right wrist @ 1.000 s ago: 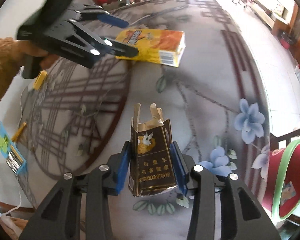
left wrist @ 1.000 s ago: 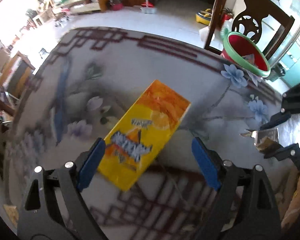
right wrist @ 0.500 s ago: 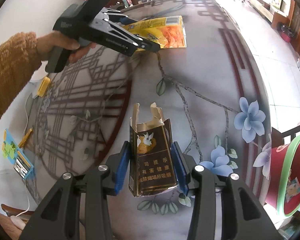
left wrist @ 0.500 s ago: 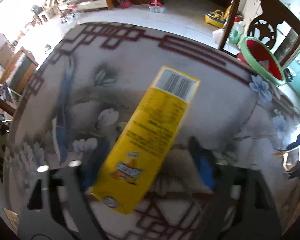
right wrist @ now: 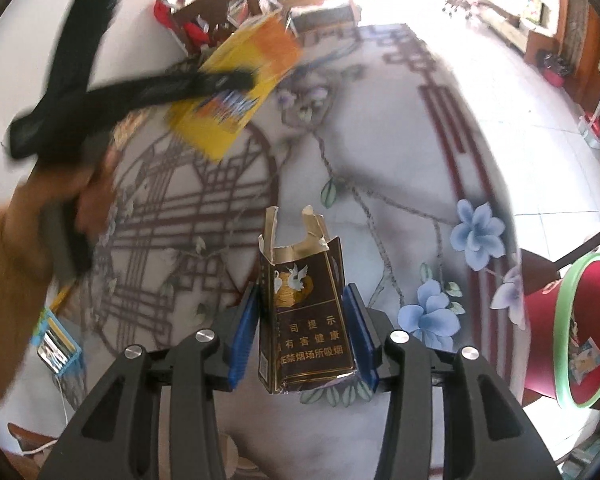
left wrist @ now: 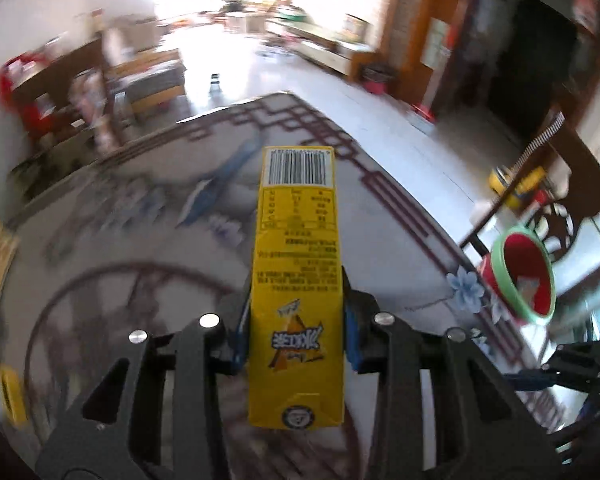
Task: Collect trash
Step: 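Carry the juice box and cigarette pack to the red bucket and release both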
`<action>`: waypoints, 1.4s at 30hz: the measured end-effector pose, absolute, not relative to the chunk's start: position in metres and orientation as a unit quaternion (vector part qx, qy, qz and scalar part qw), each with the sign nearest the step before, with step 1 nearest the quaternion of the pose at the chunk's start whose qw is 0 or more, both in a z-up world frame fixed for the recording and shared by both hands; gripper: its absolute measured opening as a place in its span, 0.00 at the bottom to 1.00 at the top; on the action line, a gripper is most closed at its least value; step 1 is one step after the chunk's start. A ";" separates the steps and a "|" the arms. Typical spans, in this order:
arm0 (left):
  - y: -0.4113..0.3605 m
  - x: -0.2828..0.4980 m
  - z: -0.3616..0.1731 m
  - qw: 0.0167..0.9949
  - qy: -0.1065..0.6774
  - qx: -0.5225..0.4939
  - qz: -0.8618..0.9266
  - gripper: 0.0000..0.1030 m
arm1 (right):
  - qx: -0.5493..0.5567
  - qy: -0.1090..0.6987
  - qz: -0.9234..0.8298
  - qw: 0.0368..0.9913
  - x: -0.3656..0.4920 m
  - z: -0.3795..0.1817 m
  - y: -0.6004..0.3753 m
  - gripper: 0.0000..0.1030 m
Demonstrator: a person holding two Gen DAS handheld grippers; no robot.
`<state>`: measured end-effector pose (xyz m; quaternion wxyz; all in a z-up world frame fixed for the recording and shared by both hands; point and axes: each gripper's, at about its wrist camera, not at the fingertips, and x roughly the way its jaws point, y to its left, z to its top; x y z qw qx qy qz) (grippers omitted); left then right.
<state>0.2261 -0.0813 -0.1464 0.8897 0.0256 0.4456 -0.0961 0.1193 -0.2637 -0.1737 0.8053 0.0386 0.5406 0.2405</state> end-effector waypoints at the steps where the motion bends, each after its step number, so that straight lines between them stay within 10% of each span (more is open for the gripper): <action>1: -0.083 0.217 -0.142 0.893 0.443 0.025 -0.078 0.34 | 0.040 0.535 0.238 0.809 0.117 -0.169 -0.265 0.41; 42: -0.269 0.108 -0.084 0.901 0.410 0.052 -0.134 0.34 | 0.125 0.434 0.097 0.887 0.056 -0.102 -0.454 0.41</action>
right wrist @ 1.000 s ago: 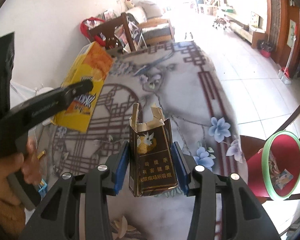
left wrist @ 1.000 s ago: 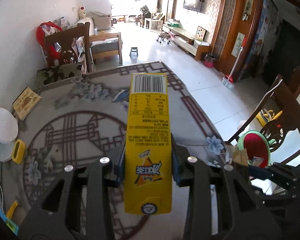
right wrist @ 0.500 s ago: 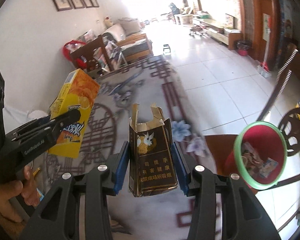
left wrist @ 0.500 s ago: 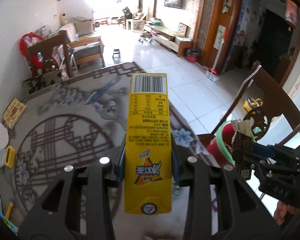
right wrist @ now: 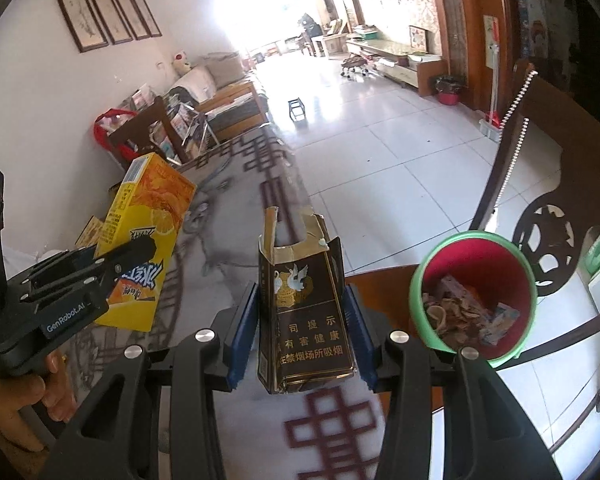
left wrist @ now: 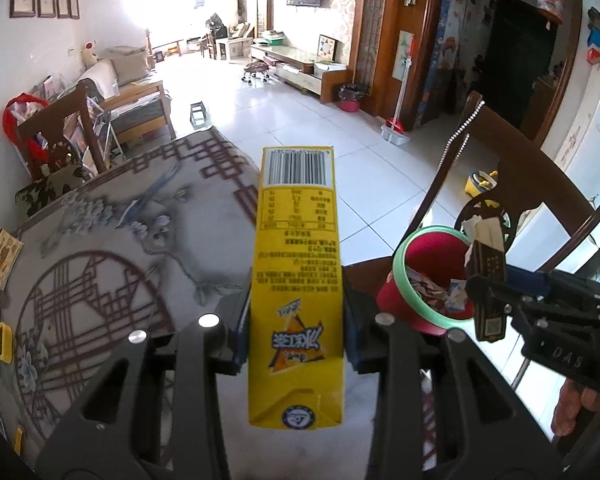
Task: Collect trash
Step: 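Carry the juice box and cigarette pack to the red bucket and release both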
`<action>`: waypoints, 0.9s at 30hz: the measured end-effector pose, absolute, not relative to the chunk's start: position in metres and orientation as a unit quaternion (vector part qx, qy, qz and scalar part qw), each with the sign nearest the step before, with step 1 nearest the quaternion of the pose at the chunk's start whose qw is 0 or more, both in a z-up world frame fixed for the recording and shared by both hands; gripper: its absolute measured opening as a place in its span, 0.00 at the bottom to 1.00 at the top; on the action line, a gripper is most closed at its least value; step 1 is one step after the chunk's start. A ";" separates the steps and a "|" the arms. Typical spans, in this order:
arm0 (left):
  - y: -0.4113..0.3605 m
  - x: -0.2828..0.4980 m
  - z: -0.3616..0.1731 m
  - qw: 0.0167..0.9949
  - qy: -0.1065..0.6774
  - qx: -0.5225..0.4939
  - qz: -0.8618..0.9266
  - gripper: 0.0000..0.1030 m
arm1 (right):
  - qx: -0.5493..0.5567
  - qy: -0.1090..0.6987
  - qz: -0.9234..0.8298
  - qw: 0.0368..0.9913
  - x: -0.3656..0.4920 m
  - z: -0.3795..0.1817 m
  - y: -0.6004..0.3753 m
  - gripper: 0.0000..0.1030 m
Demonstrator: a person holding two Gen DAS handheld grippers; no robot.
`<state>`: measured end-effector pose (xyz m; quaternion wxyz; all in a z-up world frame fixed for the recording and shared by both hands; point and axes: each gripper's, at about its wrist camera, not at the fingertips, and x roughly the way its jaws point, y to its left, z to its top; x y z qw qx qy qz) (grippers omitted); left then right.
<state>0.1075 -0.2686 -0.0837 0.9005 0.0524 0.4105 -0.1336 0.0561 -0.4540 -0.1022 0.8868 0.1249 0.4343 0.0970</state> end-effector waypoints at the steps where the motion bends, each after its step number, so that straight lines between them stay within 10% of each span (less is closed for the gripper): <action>1: -0.272 0.108 -0.084 0.900 0.411 0.054 -0.135 0.34 | 0.128 0.434 0.094 0.887 0.057 -0.103 -0.460 0.41; 27: -0.364 0.139 -0.114 0.870 0.439 0.093 -0.202 0.34 | 0.157 0.441 0.032 0.883 0.071 -0.117 -0.546 0.41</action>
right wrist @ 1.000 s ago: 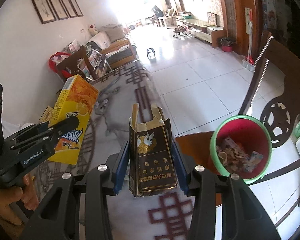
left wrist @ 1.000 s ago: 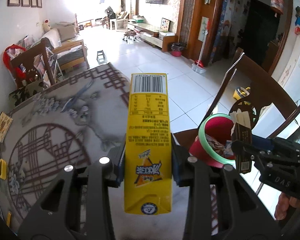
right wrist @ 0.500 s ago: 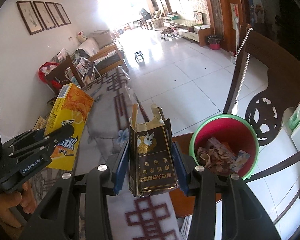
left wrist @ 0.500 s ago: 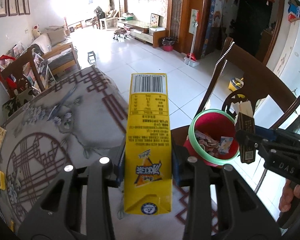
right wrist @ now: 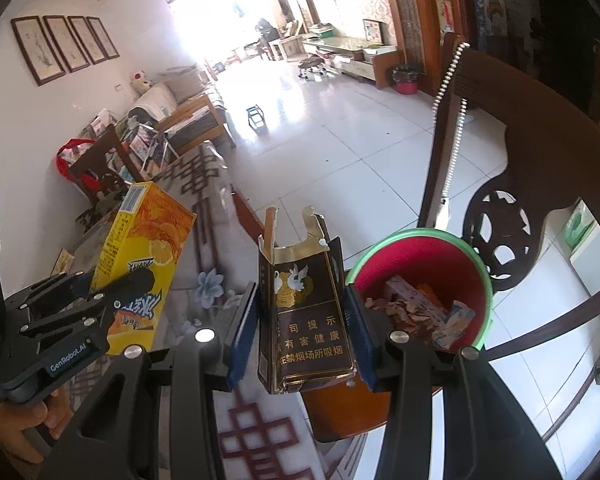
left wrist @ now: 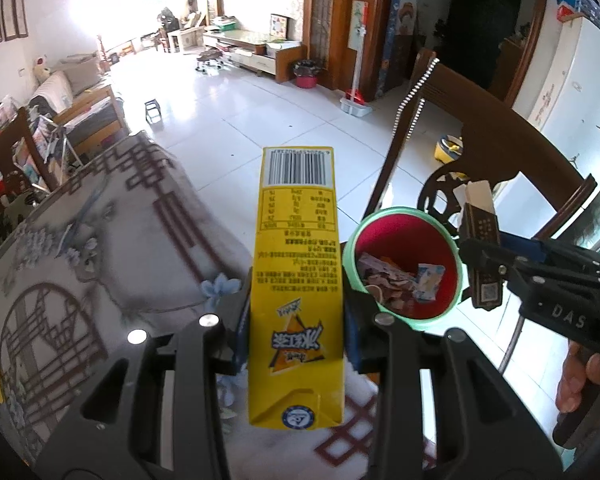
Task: Collect trash
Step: 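Carry the juice box and cigarette pack to the red bucket and release both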
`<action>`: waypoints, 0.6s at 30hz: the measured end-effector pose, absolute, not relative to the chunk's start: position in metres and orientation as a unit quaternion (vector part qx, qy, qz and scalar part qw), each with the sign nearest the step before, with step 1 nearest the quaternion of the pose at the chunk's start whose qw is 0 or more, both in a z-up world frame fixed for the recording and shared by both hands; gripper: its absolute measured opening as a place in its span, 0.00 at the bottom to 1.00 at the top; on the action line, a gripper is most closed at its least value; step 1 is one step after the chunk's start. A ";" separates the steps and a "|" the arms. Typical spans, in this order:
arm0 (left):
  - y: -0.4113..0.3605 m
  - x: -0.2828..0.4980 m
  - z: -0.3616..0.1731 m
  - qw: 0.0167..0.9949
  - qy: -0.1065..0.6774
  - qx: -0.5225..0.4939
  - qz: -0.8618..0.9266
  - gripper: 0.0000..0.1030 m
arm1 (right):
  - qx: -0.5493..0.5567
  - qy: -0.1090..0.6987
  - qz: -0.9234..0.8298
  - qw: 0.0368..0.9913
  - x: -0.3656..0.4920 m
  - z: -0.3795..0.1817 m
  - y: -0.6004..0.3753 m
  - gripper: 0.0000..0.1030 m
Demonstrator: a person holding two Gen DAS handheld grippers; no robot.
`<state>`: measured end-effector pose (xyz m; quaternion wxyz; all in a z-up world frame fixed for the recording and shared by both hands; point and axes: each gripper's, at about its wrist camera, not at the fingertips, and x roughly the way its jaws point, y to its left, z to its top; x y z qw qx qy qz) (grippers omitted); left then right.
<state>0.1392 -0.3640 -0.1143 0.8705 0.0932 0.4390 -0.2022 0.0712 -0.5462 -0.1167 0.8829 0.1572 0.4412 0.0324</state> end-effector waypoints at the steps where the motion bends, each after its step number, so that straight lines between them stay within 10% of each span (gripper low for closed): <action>1: -0.370 0.141 -0.116 0.868 0.441 0.095 -0.208 0.34 | 0.158 0.442 0.030 0.883 0.072 -0.117 -0.549 0.41; 18: -0.475 0.188 -0.150 0.826 0.466 0.115 -0.297 0.34 | 0.156 0.475 -0.048 0.864 0.099 -0.161 -0.621 0.41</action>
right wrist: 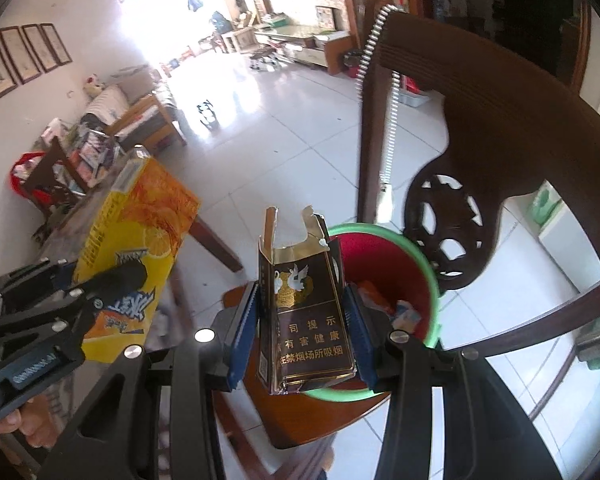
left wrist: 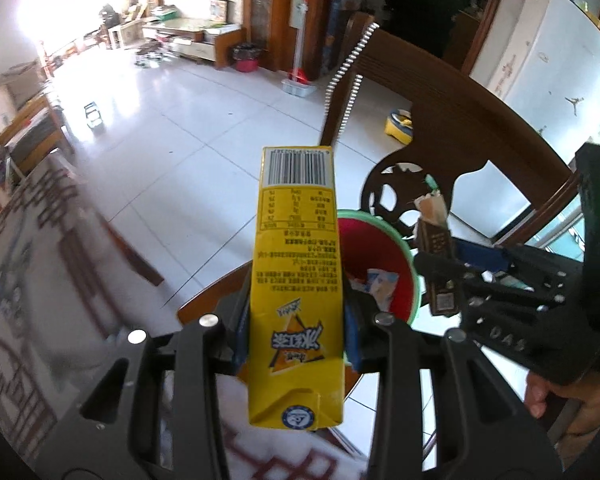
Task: Collect trash
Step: 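Carry the juice box and cigarette pack to the red bucket and release both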
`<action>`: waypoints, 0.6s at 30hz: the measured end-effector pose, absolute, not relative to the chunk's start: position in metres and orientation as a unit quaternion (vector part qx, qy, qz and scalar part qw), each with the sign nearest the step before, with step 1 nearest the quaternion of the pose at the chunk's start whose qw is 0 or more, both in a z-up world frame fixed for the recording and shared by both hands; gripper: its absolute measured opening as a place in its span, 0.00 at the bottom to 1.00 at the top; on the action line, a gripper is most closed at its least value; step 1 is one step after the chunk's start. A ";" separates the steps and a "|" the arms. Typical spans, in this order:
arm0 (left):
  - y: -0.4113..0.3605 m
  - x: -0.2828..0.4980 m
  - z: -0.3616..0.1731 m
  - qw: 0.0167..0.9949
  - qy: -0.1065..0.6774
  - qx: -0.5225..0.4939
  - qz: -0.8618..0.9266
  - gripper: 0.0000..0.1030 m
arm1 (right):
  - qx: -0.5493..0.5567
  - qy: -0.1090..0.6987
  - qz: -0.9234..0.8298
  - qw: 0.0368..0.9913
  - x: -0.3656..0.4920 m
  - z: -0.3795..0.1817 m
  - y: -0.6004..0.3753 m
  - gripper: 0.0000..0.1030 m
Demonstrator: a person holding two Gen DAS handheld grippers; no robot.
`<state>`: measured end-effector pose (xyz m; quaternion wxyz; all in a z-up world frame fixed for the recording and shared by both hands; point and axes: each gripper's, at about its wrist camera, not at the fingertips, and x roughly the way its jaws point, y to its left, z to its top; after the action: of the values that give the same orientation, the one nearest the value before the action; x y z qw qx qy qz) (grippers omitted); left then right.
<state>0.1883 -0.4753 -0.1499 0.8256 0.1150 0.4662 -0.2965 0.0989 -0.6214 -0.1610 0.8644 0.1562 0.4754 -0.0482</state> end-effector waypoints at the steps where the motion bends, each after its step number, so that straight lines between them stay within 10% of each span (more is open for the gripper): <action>1: -0.480 0.191 -0.152 0.824 0.467 0.119 -0.298 0.34 | 0.156 0.478 -0.057 0.862 0.100 -0.166 -0.628 0.41; 18: -0.543 0.219 -0.199 0.788 0.501 0.134 -0.333 0.44 | 0.168 0.497 -0.089 0.846 0.110 -0.200 -0.662 0.45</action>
<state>0.2193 -0.5427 -0.1994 0.7877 0.1336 0.5007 -0.3332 0.1102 -0.6619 -0.2001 0.8464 0.1681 0.4975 -0.0892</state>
